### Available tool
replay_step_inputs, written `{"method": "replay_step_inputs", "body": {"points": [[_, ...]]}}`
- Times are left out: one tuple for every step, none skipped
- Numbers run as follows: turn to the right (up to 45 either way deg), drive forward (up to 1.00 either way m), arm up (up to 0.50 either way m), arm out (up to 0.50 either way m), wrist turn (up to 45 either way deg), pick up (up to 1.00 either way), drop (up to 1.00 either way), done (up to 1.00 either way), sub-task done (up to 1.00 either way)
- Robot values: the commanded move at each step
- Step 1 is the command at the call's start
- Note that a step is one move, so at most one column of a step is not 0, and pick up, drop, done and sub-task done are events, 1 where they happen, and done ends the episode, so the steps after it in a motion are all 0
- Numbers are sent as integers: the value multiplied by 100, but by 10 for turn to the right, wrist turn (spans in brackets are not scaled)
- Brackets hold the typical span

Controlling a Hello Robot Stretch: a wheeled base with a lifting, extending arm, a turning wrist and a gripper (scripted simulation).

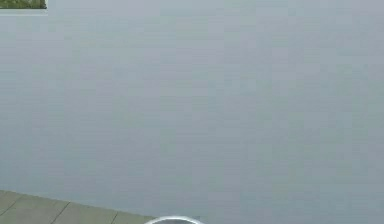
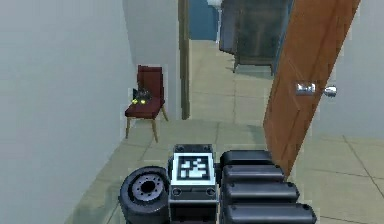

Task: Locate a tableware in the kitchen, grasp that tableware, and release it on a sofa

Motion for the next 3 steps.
{"method": "replay_step_inputs", "body": {"points": [[450, 0, 0, 0, 0, 0, 0, 0, 0], [450, 0, 0, 0, 0, 0, 0, 0, 0], [120, 0, 0, 0, 0, 0, 0, 0, 0]]}}
